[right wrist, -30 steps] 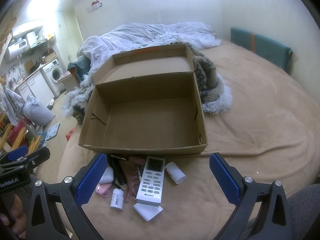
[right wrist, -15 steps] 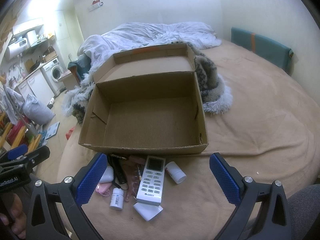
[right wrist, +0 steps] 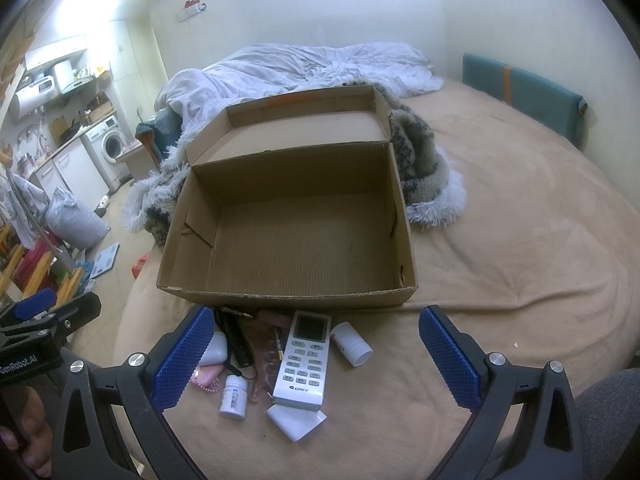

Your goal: Organize rigid objects

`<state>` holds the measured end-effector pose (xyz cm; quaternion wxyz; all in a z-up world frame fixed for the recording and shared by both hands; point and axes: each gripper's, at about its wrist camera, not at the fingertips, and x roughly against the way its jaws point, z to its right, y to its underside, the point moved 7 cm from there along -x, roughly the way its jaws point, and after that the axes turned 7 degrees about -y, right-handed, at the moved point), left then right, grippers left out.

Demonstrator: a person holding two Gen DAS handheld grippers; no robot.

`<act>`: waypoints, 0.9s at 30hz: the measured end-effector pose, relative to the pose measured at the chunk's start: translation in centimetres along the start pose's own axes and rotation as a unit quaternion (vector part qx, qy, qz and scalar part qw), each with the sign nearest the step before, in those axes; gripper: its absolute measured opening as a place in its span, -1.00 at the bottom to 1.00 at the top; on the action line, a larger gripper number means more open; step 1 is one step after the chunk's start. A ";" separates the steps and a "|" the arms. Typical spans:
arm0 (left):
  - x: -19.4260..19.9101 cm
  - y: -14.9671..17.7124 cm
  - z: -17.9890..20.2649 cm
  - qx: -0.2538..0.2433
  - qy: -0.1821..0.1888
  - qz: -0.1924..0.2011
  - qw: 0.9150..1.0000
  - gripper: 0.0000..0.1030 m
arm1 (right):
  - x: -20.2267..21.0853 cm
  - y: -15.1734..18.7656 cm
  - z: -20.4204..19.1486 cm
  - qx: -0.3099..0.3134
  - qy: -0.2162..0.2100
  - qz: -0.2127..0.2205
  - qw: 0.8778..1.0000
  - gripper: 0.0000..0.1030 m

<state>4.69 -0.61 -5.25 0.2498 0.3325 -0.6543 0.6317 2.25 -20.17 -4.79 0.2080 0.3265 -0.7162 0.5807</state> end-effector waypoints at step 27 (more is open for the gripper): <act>-13.9 3.7 3.3 0.064 0.046 -0.327 0.942 0.82 | -12.7 5.8 1.5 -0.150 -0.121 -0.322 0.927 0.55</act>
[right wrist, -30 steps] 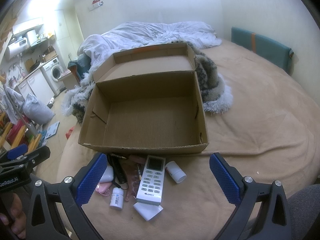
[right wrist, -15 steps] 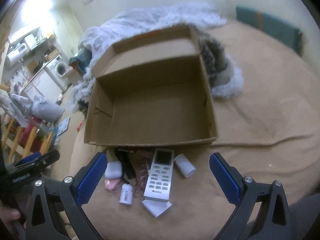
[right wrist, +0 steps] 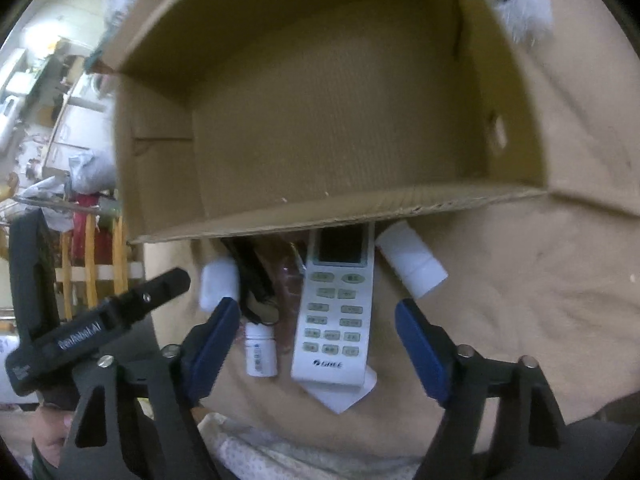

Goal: Organize rigid objects
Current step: 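Grasp the white GREE remote with the right tool while the left grasps the earbud case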

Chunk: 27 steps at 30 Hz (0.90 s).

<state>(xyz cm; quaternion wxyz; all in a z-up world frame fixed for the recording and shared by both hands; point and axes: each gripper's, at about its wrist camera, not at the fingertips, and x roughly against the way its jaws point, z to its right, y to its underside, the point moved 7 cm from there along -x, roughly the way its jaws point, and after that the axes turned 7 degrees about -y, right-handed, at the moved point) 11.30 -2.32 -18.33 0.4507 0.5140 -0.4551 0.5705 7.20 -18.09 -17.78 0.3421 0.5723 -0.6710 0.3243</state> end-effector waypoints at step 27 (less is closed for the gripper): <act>-2.9 1.7 -0.7 0.002 0.018 -0.029 0.999 -0.64 | -5.6 1.0 -1.1 0.034 0.061 -0.030 0.997 -0.11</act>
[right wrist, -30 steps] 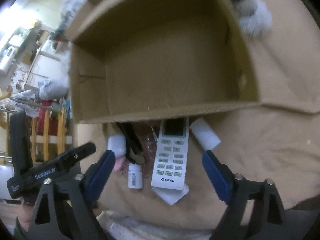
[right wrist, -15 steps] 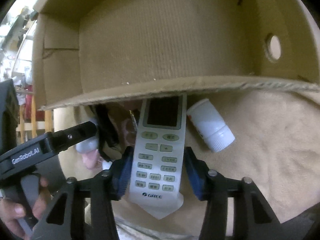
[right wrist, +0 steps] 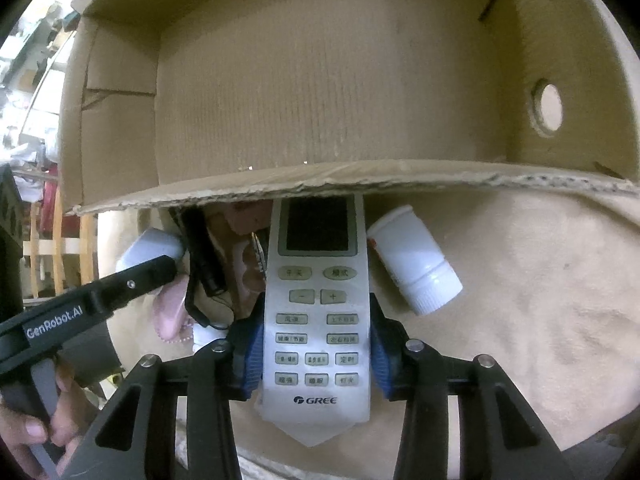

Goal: Organize rigid objects
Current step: 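Grasp the white GREE remote with the right tool while the left grasps the earbud case, then carry the remote and earbud case into the box and open both tools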

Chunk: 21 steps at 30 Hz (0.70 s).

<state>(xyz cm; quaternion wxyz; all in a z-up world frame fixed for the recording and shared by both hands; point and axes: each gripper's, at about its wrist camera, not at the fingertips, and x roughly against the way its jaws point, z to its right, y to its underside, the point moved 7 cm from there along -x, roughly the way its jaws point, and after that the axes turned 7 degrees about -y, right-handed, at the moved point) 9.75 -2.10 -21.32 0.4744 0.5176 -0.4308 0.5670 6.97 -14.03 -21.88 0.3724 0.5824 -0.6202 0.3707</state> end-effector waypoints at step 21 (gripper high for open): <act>7.9 5.2 -1.3 -0.044 -0.004 0.089 0.995 -0.64 | 6.5 4.2 -3.0 0.034 -0.067 0.053 0.996 -0.12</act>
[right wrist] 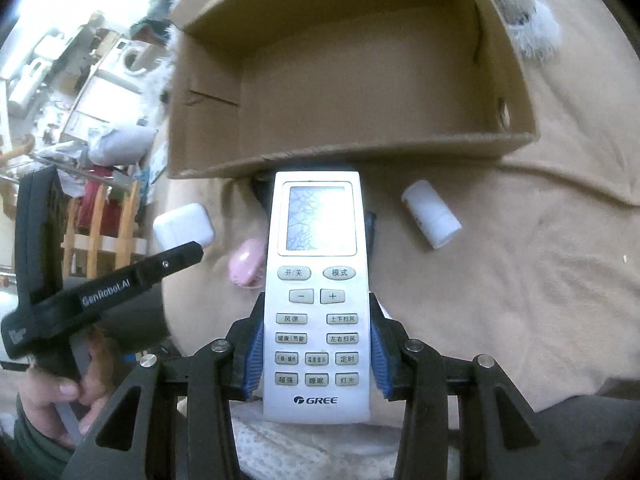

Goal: Organize rigid objects
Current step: 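Carry the remote and earbud case into the box and open both tools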

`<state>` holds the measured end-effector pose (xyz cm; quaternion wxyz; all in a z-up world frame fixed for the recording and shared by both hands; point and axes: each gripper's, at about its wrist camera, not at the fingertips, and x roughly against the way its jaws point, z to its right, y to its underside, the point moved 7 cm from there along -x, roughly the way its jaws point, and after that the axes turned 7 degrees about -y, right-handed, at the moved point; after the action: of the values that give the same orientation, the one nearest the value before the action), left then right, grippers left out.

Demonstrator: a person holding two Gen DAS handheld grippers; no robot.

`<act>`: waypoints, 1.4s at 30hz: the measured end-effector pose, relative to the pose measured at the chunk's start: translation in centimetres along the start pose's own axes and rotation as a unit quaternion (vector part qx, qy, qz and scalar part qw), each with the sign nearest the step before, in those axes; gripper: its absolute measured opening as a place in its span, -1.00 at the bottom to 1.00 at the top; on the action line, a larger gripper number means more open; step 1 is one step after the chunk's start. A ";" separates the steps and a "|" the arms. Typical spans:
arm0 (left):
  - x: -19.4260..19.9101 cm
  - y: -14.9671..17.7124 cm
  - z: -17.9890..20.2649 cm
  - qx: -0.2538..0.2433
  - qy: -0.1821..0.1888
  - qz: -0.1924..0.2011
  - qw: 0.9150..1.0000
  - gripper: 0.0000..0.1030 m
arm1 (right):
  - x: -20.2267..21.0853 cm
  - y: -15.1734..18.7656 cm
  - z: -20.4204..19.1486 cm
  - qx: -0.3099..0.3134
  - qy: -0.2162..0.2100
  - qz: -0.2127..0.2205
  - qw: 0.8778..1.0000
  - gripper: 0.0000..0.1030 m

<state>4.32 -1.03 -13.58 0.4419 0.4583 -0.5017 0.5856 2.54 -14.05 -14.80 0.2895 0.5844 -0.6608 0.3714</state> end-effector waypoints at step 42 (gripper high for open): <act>-7.3 -14.4 7.1 -0.118 -0.079 0.060 0.988 -0.64 | -3.8 -16.9 5.3 -0.007 0.060 0.034 0.998 -0.11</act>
<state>20.43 -6.98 -17.55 0.4160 0.4165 -0.6276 0.5095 20.05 -17.01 -18.24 0.3201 0.5361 -0.6642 0.4111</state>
